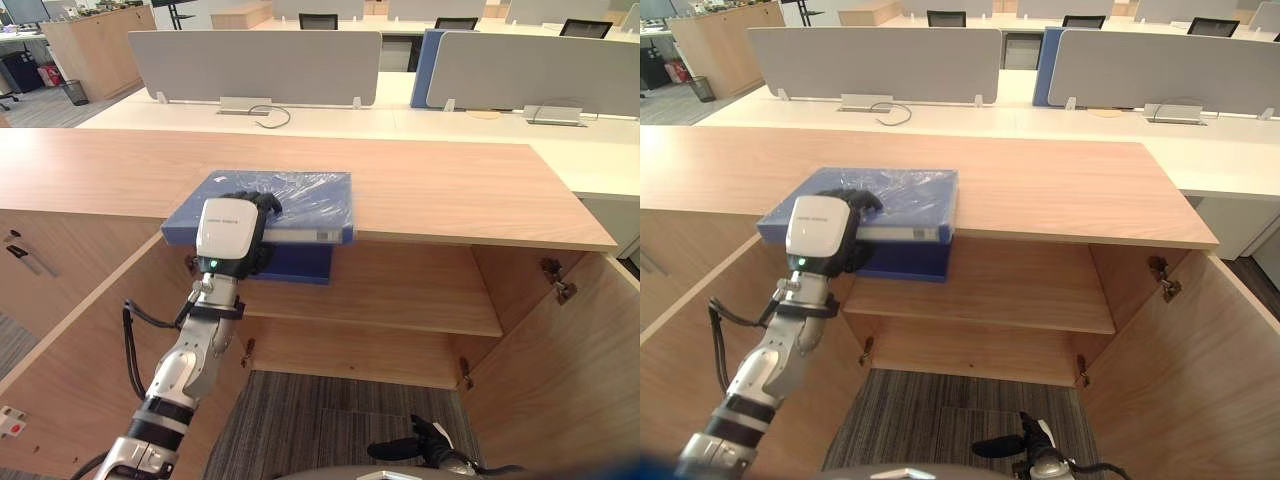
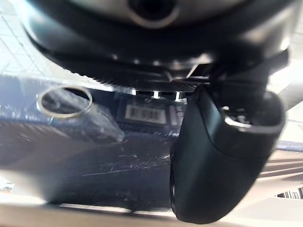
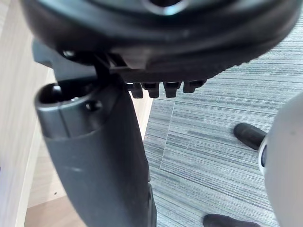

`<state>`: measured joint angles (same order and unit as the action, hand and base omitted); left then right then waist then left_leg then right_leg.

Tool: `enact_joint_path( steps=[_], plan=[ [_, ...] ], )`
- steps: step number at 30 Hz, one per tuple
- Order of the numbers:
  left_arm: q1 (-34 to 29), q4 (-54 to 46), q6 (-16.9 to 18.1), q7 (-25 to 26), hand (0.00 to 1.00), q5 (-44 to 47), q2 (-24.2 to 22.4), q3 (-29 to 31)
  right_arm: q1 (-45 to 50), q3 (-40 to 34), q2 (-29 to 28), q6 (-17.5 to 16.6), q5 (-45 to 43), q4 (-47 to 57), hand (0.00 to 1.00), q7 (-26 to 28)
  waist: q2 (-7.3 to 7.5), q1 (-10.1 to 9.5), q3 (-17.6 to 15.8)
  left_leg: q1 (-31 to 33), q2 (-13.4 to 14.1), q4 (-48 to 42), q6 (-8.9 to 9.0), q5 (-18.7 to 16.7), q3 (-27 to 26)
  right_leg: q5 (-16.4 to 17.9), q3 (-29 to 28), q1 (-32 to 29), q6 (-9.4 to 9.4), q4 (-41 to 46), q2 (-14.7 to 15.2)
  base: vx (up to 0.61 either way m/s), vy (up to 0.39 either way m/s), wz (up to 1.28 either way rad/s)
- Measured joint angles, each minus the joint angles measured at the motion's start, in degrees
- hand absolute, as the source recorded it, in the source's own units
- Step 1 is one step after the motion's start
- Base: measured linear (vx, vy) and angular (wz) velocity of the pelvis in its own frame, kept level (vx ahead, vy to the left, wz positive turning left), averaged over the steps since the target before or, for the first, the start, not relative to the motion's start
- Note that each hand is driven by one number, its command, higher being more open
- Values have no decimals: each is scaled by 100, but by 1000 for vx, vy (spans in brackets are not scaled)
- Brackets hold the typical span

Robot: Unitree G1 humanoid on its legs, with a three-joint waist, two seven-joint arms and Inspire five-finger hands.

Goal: Walk over to the cabinet, pick up the folder, carry it to the office cabinet, place the folder inside the office cabinet, then close the office cabinet door

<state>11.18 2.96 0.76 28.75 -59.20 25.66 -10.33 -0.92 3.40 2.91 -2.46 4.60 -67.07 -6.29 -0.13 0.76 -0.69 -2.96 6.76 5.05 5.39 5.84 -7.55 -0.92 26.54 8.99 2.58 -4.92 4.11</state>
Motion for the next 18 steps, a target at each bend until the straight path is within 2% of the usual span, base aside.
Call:
enact_joint_path(
  steps=[5,7,10,13,15,18],
  plan=[
    [131,-187,1,2,0,0,-17,19,20,-5,28,15,3,-2,100,3,1,61,0,-5,-1,1,-1,-1,0,-4,-3,0,2,-10,4,0,0,0],
    [47,-434,12,-94,0,13,-43,-10,40,-5,51,22,3,-3,100,4,1,60,0,-5,-3,0,-2,-3,2,-4,-3,0,3,-10,6,0,0,0],
    [-404,-1366,97,-307,0,321,-311,-75,60,-97,59,31,-5,-21,100,10,1,49,0,3,-6,-2,3,-11,3,-3,-7,0,4,4,20,3,10,0],
    [-948,-2452,583,-556,0,1423,-758,-276,66,-244,58,67,-15,-133,100,13,-1,-18,1,6,-6,-3,0,-21,3,1,-8,0,4,6,20,0,0,0],
    [-1263,-2929,1119,-949,0,2778,-1013,-410,70,-249,78,103,-15,-136,100,55,-30,-31,19,7,6,-2,0,-23,8,5,-7,3,1,7,20,0,0,0],
    [-1405,-3003,1321,-1291,0,4168,-1078,-390,71,-249,117,110,-18,-144,100,105,-91,-36,59,6,17,-1,-1,-24,12,8,-8,3,-1,8,13,0,0,0]
  ],
)
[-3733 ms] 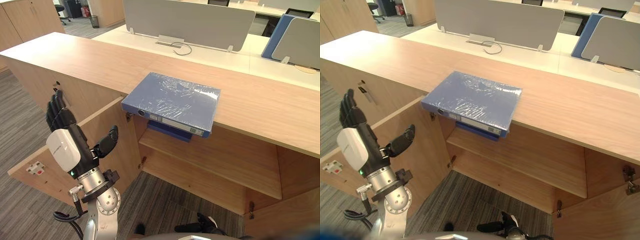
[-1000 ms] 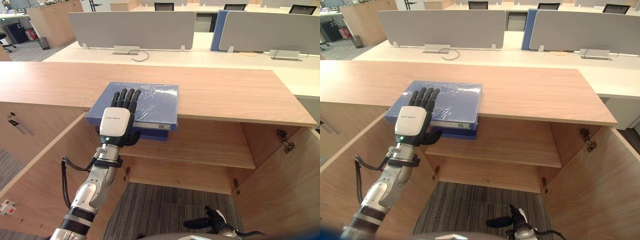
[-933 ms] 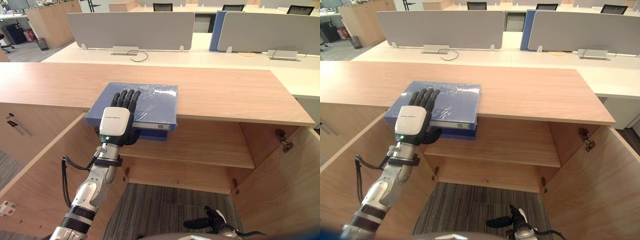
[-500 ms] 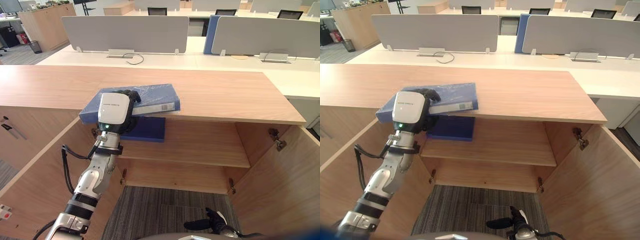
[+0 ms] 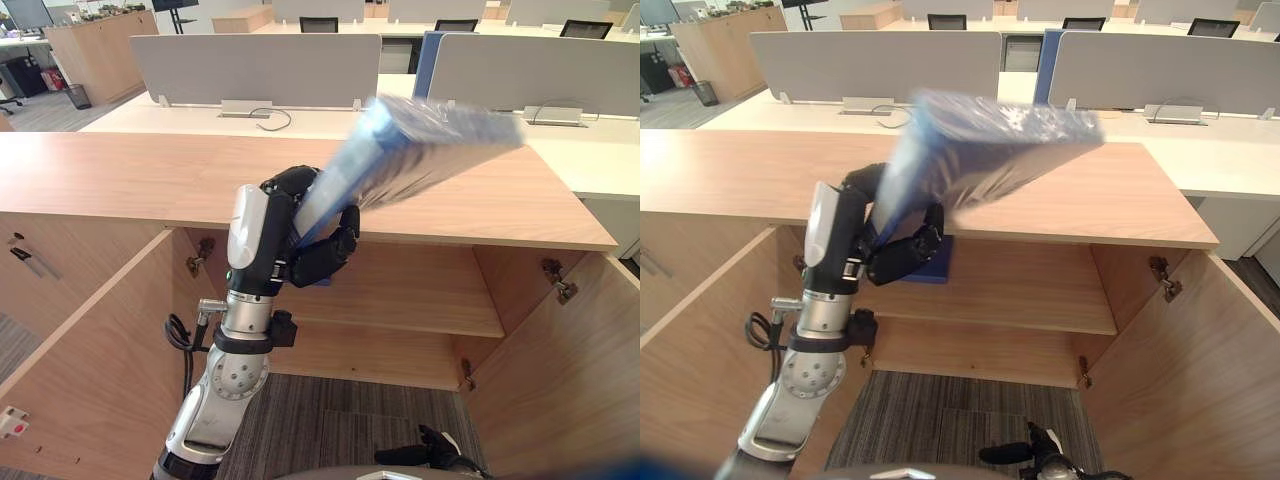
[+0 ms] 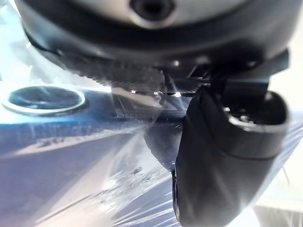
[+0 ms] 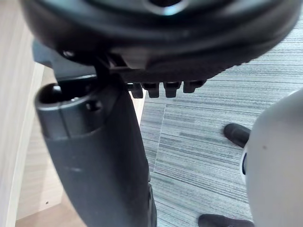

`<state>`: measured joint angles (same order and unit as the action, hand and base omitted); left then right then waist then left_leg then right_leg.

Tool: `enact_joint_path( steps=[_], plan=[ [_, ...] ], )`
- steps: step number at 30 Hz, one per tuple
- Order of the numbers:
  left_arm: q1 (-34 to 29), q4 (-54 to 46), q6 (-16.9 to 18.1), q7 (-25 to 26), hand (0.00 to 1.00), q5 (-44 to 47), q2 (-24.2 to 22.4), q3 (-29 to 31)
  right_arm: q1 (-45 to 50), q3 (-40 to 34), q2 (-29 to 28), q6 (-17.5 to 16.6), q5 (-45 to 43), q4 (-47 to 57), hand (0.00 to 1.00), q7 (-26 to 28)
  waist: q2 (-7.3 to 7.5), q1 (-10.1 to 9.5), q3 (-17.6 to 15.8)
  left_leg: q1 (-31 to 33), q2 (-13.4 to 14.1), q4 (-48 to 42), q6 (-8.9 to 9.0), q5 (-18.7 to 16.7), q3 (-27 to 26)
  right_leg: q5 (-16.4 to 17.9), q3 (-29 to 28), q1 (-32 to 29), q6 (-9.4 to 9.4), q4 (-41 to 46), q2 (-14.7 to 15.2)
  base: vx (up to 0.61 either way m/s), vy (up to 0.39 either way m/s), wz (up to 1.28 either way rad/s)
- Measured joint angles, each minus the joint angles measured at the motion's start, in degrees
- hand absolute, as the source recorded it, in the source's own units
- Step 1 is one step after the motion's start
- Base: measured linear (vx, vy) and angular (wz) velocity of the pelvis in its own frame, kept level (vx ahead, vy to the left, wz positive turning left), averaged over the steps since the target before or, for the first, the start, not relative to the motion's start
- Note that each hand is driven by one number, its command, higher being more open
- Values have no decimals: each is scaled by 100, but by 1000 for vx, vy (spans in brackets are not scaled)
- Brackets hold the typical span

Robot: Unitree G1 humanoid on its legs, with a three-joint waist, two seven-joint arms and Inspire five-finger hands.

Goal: Walk over to the cabinet, pick up the folder, carry it to the office cabinet, place the folder inside the office cabinet, then close the office cabinet door

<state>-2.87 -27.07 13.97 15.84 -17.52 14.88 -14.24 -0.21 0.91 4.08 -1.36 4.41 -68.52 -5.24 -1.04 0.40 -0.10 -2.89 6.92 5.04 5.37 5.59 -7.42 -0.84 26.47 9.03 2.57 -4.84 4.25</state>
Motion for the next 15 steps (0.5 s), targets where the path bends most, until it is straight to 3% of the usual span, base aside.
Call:
enact_joint_path(
  steps=[3,5,6,7,10,12,15],
  plan=[
    [-218,-9,54,-429,0,1797,-142,262,0,-98,24,0,-17,-2,100,17,-49,0,32,3,10,0,0,0,3,11,1,-1,0,3,-10,0,0,0],
    [-424,-39,69,-778,0,3481,-435,729,86,-251,26,-3,-250,16,100,11,-43,-6,30,4,23,-1,12,-9,3,50,-1,-16,-4,47,-15,0,0,0],
    [-436,-45,71,-783,0,3546,-452,762,89,-267,25,-3,-261,21,100,11,-41,-6,29,4,24,-1,13,-9,2,53,-2,-20,-5,53,-15,0,0,0],
    [-575,-108,152,-878,0,4594,-808,1197,149,-412,3,-69,-756,64,100,-18,4,-14,2,0,41,-2,27,-20,-1,100,-9,-38,-11,119,-21,0,0,0],
    [-874,-392,292,-857,0,5370,-1187,1698,508,-655,-158,-113,-1424,670,100,-139,83,-12,-39,-11,59,-3,41,-29,-31,118,-34,-48,-13,144,-56,21,-5,-5],
    [-1166,-629,546,-809,0,5755,-1392,1969,1083,-781,-387,-127,-1908,2033,100,-357,144,-19,-76,-26,85,-4,50,-37,-140,119,-132,-90,-18,162,-65,21,12,-21],
    [-1423,-792,608,-810,0,6023,-1605,1839,1494,-917,-723,-224,-2521,3889,100,-658,158,4,-84,-174,99,-4,43,-99,-320,116,-297,-76,-19,192,-47,-21,33,-28]
  ],
)
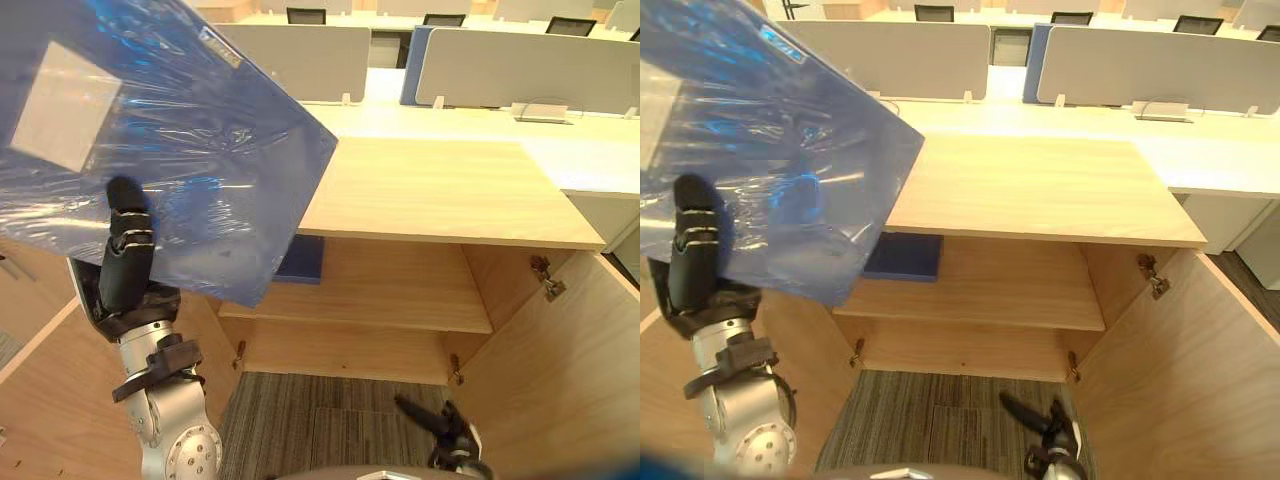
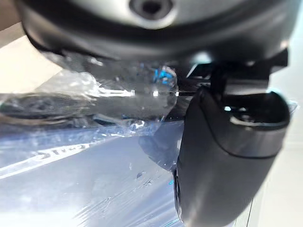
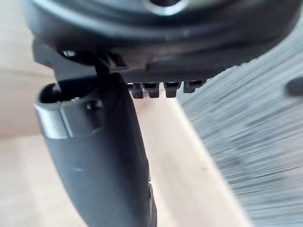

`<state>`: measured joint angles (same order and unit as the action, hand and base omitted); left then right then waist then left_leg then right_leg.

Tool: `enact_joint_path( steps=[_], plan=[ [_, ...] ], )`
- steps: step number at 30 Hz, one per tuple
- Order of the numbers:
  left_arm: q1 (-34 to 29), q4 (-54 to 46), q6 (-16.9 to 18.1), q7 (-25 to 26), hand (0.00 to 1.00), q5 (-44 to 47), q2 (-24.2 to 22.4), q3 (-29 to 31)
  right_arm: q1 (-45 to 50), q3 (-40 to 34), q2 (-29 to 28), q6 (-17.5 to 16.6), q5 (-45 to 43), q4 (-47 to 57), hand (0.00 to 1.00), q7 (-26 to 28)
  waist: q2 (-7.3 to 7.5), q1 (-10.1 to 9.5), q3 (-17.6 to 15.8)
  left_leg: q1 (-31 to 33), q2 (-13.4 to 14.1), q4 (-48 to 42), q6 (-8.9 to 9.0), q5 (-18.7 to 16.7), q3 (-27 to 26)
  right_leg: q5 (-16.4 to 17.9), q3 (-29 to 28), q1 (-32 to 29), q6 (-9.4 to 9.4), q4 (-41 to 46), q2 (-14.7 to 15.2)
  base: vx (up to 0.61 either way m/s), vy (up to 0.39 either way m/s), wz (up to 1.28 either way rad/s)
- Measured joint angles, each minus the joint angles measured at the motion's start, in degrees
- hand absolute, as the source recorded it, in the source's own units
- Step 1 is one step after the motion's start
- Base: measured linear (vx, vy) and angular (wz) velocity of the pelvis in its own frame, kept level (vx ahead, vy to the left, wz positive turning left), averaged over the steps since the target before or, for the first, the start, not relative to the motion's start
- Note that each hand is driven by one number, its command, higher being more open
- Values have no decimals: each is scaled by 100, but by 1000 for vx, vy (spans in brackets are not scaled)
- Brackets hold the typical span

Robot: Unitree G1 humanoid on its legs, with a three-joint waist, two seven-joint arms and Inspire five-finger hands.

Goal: Walk over to the cabinet, pick up the folder, carry it to the office cabinet, place the folder inside the office cabinet, then close the office cabinet door

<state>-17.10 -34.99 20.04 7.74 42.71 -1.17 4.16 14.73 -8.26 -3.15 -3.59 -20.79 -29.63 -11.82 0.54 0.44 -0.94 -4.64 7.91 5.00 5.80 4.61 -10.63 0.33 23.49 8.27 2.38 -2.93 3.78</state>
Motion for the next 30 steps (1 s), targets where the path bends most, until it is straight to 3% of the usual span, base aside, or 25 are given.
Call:
enact_joint_path(
  steps=[3,7,12,17,23,30],
  plan=[
    [-237,-150,-55,-35,0,67,-3,-474,43,-131,-47,-323,-606,1717,100,-481,-11,-1,24,-80,5,0,-24,-48,-131,-23,-112,10,8,-4,33,-44,51,-24],
    [-301,-199,-267,-303,0,224,23,-785,55,-378,-49,-687,-365,3526,100,-971,14,2,85,-182,75,-4,35,-92,-336,-41,-304,5,-3,-35,-37,-3,9,-25],
    [-302,-89,-590,-373,0,249,35,-859,53,-506,-48,-626,338,4290,100,-1392,-35,72,77,-220,123,-69,81,-172,-493,-45,-463,-8,-9,-59,-109,23,-14,-21],
    [-302,238,-831,-404,0,-460,132,-947,-140,-521,-45,-439,1235,4754,100,-1431,-128,92,74,-218,134,-155,79,-259,-574,-45,-566,-18,-10,-65,-117,18,3,-10],
    [-269,313,-932,-693,0,-871,368,-778,-895,-375,-48,-459,1260,4940,100,-826,-145,101,-44,-192,148,-321,67,-363,-596,-46,-638,-15,-14,-56,-114,-10,4,-4],
    [49,389,-934,-849,0,-1913,759,-567,-1678,499,429,-536,-510,4942,100,394,-60,49,-115,-148,146,-351,66,-371,-584,-51,-638,-41,-23,-49,-110,0,0,0]
  ],
)
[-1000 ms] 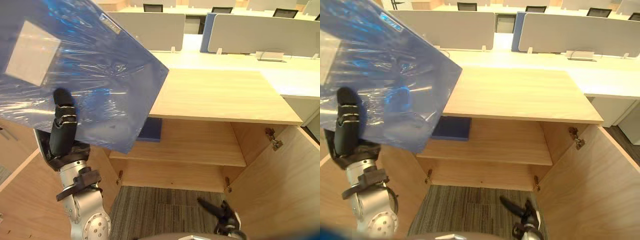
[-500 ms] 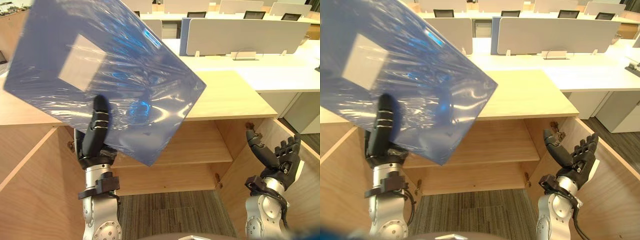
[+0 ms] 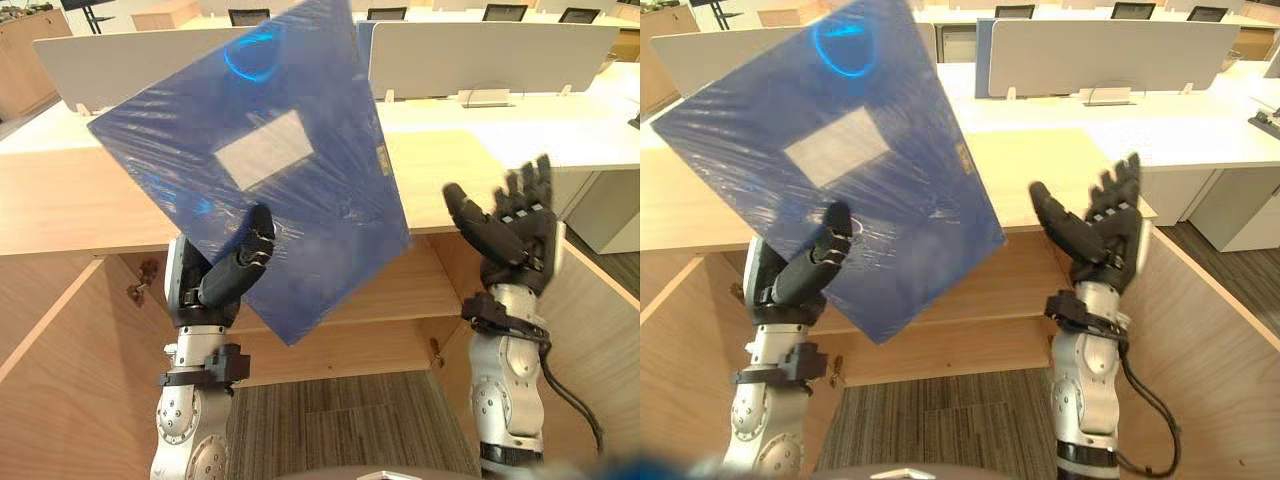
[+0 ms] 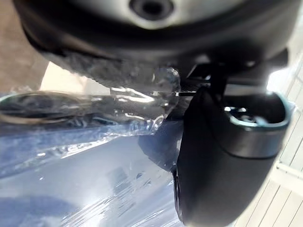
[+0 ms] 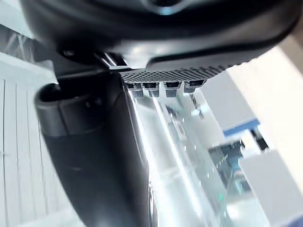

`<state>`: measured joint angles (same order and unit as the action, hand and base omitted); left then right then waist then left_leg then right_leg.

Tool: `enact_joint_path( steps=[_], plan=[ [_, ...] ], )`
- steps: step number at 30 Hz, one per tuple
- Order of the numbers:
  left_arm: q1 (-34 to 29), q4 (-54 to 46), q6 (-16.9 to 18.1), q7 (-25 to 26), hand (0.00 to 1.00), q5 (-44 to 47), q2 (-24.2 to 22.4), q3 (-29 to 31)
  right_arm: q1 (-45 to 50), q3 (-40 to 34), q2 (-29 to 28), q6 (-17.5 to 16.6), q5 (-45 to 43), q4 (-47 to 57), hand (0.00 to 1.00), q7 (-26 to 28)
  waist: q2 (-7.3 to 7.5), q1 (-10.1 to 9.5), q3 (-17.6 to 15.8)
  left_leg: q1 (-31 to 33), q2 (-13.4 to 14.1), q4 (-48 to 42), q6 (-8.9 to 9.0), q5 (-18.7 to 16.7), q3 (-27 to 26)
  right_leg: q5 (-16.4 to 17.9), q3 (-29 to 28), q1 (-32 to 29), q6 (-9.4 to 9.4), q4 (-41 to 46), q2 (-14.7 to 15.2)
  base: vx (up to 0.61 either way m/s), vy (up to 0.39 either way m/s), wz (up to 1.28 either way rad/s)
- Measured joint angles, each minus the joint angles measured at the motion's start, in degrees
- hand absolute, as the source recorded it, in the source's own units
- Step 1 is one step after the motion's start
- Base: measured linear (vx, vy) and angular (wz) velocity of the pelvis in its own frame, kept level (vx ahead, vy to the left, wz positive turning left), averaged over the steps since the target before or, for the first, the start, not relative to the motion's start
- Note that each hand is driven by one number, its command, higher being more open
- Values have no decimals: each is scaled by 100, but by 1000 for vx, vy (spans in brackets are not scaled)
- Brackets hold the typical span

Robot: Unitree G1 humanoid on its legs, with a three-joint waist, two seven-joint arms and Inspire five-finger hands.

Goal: Walk over to the cabinet, pick up the folder, carry it to the office cabinet, place the folder inside the office cabinet, then close the office cabinet door

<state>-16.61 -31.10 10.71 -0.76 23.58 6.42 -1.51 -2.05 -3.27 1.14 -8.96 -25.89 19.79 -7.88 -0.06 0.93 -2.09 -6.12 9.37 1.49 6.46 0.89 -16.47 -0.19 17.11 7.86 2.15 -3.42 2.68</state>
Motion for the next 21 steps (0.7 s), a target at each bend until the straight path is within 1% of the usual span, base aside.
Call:
enact_joint_path(
  steps=[4,8,11,13,19,21],
  plan=[
    [25,144,-2,-85,0,-176,20,30,-434,305,291,-9,-659,-52,100,491,53,-25,-38,-3,-11,1,-5,-2,33,1,26,27,-1,17,13,-1,3,3],
    [20,237,-21,-101,0,-173,62,38,-616,606,577,36,-1046,-291,100,692,93,-42,-64,-4,-19,0,-11,0,47,3,36,29,-2,28,22,-11,4,1],
    [18,239,-29,-107,0,-175,226,34,-714,935,896,224,-1319,-559,100,842,108,-45,-72,0,-29,1,-15,3,74,6,59,33,-3,35,33,-26,7,4],
    [18,249,-35,-140,0,-167,239,32,-762,1042,1088,375,-1516,-631,100,967,120,-48,-80,21,-45,2,-22,8,129,7,112,34,-2,35,45,-18,4,10],
    [-4,451,-108,-173,0,-162,242,83,-1036,1186,1404,474,-1708,-714,100,1286,152,-53,-99,32,-76,18,-37,18,154,8,139,37,0,37,74,-3,3,2],
    [-9,544,-128,-197,0,-159,244,84,-1138,1210,1563,515,-1708,-715,100,1404,190,-53,-104,32,-81,23,-40,20,155,8,141,35,0,41,79,0,0,0]
  ],
)
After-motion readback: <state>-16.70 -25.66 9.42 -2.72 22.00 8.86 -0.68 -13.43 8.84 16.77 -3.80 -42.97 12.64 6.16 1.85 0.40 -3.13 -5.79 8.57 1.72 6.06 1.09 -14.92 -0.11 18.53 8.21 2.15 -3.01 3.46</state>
